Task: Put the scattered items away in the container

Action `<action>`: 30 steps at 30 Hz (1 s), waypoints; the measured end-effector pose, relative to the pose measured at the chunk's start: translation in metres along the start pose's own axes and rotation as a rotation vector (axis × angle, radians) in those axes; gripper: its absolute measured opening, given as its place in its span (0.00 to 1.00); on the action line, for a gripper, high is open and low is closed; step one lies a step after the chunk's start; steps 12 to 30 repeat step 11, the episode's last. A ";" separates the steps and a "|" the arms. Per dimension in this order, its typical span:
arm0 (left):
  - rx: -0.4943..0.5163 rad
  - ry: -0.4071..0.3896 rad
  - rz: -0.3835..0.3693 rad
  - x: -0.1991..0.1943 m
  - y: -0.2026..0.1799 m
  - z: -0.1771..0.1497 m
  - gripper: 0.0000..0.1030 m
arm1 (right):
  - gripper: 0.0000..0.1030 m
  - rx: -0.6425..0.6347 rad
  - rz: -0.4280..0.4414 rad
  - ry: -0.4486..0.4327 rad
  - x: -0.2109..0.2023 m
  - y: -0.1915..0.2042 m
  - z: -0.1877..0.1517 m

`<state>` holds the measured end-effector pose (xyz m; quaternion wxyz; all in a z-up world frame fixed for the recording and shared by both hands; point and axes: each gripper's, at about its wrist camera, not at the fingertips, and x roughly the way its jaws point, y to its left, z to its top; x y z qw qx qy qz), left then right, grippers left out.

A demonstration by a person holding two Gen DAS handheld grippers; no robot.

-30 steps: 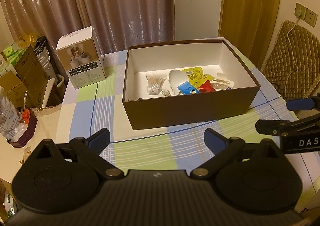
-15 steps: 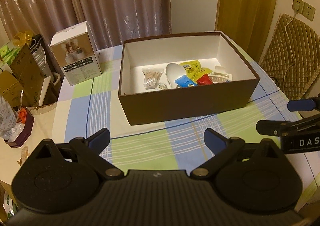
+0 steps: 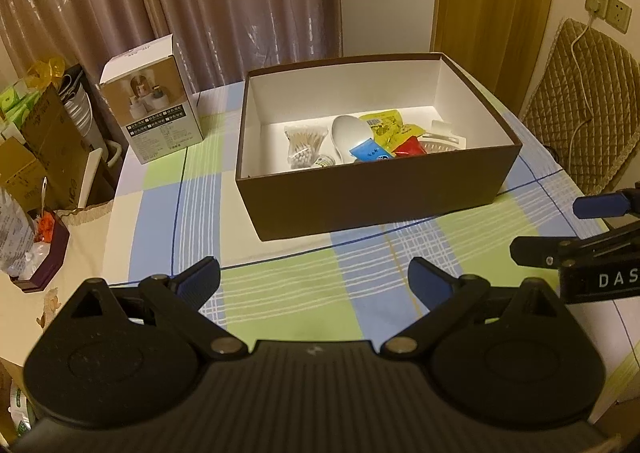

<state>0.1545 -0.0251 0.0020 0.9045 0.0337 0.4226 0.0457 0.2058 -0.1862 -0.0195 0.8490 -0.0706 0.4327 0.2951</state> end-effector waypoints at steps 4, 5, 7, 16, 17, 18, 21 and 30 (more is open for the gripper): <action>0.004 -0.015 0.006 -0.004 -0.002 0.002 0.96 | 0.94 -0.004 0.000 -0.007 -0.002 -0.001 0.001; 0.007 -0.020 0.006 -0.005 -0.003 0.002 0.96 | 0.94 -0.004 0.001 -0.008 -0.003 -0.002 0.001; 0.017 -0.032 0.007 -0.008 -0.006 0.002 0.96 | 0.94 -0.004 0.002 -0.010 -0.004 -0.003 0.001; 0.023 -0.037 0.009 -0.009 -0.010 0.003 0.96 | 0.94 0.002 0.002 -0.012 -0.006 -0.006 0.001; 0.023 -0.037 0.009 -0.009 -0.010 0.003 0.96 | 0.94 0.002 0.002 -0.012 -0.006 -0.006 0.001; 0.023 -0.037 0.009 -0.009 -0.010 0.003 0.96 | 0.94 0.002 0.002 -0.012 -0.006 -0.006 0.001; 0.023 -0.037 0.009 -0.009 -0.010 0.003 0.96 | 0.94 0.002 0.002 -0.012 -0.006 -0.006 0.001; 0.023 -0.037 0.009 -0.009 -0.010 0.003 0.96 | 0.94 0.002 0.002 -0.012 -0.006 -0.006 0.001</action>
